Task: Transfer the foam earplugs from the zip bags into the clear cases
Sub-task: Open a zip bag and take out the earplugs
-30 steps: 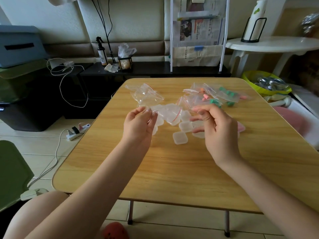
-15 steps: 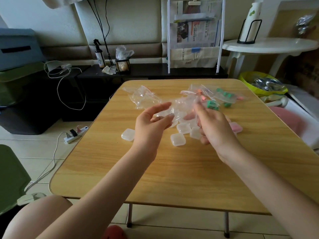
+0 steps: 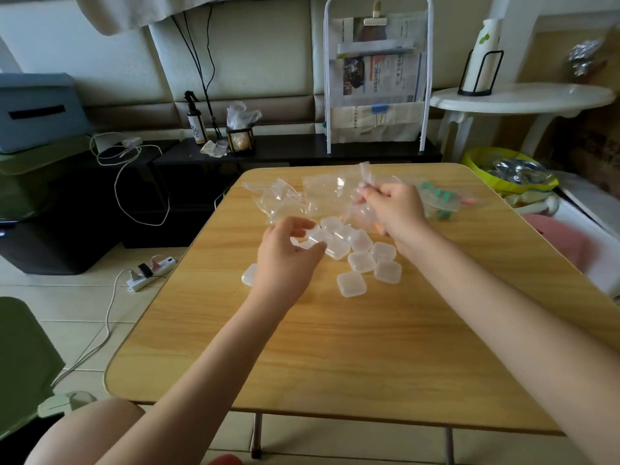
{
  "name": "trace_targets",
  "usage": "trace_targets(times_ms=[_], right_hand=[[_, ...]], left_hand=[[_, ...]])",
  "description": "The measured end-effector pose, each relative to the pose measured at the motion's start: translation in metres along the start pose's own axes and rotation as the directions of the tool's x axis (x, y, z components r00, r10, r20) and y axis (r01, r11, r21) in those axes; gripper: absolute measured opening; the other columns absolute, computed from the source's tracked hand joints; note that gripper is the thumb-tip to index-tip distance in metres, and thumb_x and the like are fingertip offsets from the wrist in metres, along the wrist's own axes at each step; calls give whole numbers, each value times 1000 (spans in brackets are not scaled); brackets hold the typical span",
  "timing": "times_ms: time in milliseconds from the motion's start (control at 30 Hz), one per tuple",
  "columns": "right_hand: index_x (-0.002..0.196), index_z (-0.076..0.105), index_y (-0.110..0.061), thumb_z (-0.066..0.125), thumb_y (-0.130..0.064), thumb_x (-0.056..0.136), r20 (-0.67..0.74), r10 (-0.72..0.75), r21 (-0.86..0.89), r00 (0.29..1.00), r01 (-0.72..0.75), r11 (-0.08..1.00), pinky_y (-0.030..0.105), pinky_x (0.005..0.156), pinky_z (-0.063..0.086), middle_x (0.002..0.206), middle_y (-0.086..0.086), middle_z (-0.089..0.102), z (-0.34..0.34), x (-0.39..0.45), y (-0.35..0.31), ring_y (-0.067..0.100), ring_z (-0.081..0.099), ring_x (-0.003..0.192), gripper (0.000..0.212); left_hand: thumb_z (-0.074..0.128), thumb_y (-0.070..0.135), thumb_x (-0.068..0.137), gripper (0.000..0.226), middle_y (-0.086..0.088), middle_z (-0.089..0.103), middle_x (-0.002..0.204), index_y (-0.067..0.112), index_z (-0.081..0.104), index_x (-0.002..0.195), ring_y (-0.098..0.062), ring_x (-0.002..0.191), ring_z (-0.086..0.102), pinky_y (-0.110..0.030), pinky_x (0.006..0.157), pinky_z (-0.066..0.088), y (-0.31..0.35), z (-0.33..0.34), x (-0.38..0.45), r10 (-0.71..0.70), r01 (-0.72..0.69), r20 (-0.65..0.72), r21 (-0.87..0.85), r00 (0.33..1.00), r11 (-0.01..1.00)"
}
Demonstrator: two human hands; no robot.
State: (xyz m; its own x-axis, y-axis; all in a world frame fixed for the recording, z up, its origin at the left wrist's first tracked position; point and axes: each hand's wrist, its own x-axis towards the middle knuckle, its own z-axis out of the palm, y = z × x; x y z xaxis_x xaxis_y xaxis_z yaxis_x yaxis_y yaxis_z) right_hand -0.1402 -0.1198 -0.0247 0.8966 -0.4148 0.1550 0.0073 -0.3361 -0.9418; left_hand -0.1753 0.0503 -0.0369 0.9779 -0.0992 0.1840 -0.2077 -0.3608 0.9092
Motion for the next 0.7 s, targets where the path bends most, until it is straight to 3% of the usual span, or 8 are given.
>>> trace_targets(times_ms=[100, 167, 233, 367, 467, 533, 633, 700], right_hand=[[84, 68, -10, 57, -35, 94, 28, 36, -59, 999, -35, 998, 18, 39, 33, 55, -6, 52, 34, 30, -7, 8, 39, 43, 29], [82, 67, -6, 59, -35, 93, 20, 61, -130, 998, -58, 990, 21, 44, 39, 61, -2, 54, 56, 50, -4, 11, 44, 48, 32], [83, 66, -4, 61, -34, 92, -5, 82, -229, 997, -81, 970, 25, 46, 37, 65, 2, 54, 72, 67, 5, 14, 46, 50, 32], [65, 47, -11, 66, -21, 88, -89, 28, -475, 996, -67, 877, 25, 48, 33, 73, 5, 55, 89, 87, 21, 22, 55, 64, 32], [74, 56, -8, 62, -8, 89, -159, -100, -627, 982, -22, 779, 29, 58, 40, 84, 8, 64, 91, 89, 25, 25, 59, 74, 16], [81, 62, -5, 65, -14, 89, -121, -149, -632, 981, 39, 774, 30, 61, 44, 86, 4, 64, 87, 89, 24, 21, 58, 75, 12], [77, 66, -2, 61, -32, 92, -74, -202, -486, 977, 142, 863, 30, 69, 53, 74, 4, 64, 72, 79, 12, 16, 57, 65, 34], [77, 67, -3, 50, -34, 98, -70, -218, -359, 973, 179, 916, 23, 56, 46, 63, 2, 61, 55, 61, 0, 11, 50, 52, 41]], left_hand=[[71, 26, 82, 23, 11, 57, 106, 26, 63, 103, -6, 81, 58, -17, 67, 48, 2, -11, -5, 134, -207, 243, 306, 961, 929], [73, 36, 79, 34, 15, 52, 111, 30, 62, 111, -5, 88, 54, -19, 73, 45, 3, -14, -10, 176, -330, 364, 421, 914, 845], [72, 44, 78, 43, 17, 50, 117, 34, 60, 118, -3, 96, 50, -17, 78, 42, 3, -14, -12, 188, -377, 420, 428, 888, 822], [64, 49, 83, 55, 12, 44, 136, 35, 50, 134, -11, 125, 37, -33, 102, 35, -1, -4, -15, 226, -501, 518, 485, 825, 717], [55, 49, 90, 53, 11, 37, 144, 38, 42, 140, -14, 131, 30, -32, 101, 30, -5, 4, -17, 238, -567, 554, 554, 798, 610], [52, 46, 93, 50, 11, 36, 145, 39, 39, 141, -14, 132, 30, -30, 97, 30, -8, 8, -17, 258, -593, 559, 576, 788, 562], [52, 37, 94, 45, 9, 44, 137, 37, 43, 138, -15, 127, 36, -28, 91, 33, -13, 14, -17, 280, -595, 550, 554, 786, 582], [54, 32, 94, 40, 6, 49, 129, 32, 48, 133, -16, 121, 42, -26, 87, 35, -16, 16, -16, 293, -588, 540, 524, 789, 616]])
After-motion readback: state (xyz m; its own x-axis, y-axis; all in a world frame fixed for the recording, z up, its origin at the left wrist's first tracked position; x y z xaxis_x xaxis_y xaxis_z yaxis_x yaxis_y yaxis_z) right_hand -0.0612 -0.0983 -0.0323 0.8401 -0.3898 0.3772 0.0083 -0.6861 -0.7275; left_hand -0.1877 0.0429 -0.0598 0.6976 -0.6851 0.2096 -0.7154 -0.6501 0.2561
